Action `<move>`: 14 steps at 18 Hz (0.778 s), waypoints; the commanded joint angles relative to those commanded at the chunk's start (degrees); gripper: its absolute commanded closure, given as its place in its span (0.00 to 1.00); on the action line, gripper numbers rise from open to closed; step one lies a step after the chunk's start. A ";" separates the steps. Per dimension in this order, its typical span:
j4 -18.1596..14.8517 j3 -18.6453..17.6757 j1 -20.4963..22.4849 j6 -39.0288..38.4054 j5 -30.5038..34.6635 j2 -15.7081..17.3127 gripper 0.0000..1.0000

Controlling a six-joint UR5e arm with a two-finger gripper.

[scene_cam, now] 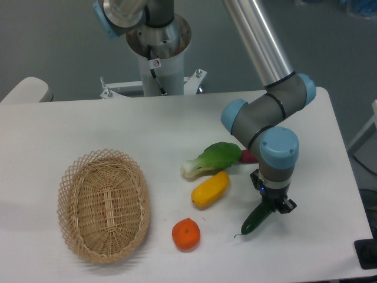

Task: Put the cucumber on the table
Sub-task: 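Open the gripper to release the cucumber onto the table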

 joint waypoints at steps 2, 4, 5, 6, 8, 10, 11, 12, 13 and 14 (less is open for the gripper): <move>-0.09 0.00 -0.09 0.00 0.00 0.09 0.56; -0.09 0.26 -0.09 0.00 0.00 0.09 0.42; -0.09 0.35 -0.09 -0.09 0.00 0.09 0.28; -0.09 0.35 -0.09 -0.17 0.00 0.09 0.07; -0.17 0.52 -0.18 -0.26 0.00 0.26 0.00; -0.17 1.22 -0.18 -1.57 -0.09 0.61 0.00; -0.35 1.92 -0.18 -2.89 -0.09 0.70 0.00; -0.35 2.28 -0.18 -4.99 -0.17 1.14 0.00; -0.35 2.46 -0.18 -6.75 -0.44 1.58 0.00; -0.35 2.81 -0.26 -8.16 -0.53 1.93 0.00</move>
